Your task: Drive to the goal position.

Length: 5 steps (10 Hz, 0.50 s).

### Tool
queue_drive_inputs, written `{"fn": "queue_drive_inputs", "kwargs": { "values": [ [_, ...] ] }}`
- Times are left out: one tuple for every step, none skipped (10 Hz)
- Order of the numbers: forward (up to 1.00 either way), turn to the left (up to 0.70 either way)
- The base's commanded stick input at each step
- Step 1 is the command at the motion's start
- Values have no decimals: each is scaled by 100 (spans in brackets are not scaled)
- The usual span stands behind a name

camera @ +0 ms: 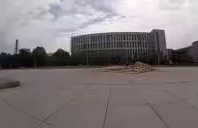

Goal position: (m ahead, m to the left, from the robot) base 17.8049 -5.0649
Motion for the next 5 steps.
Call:
{"fn": "queue_drive_inputs", "kwargs": {
  "values": [
    [70, 0],
    [70, 0],
    [70, 0],
    [70, 0],
    [70, 0]
  ]
}}
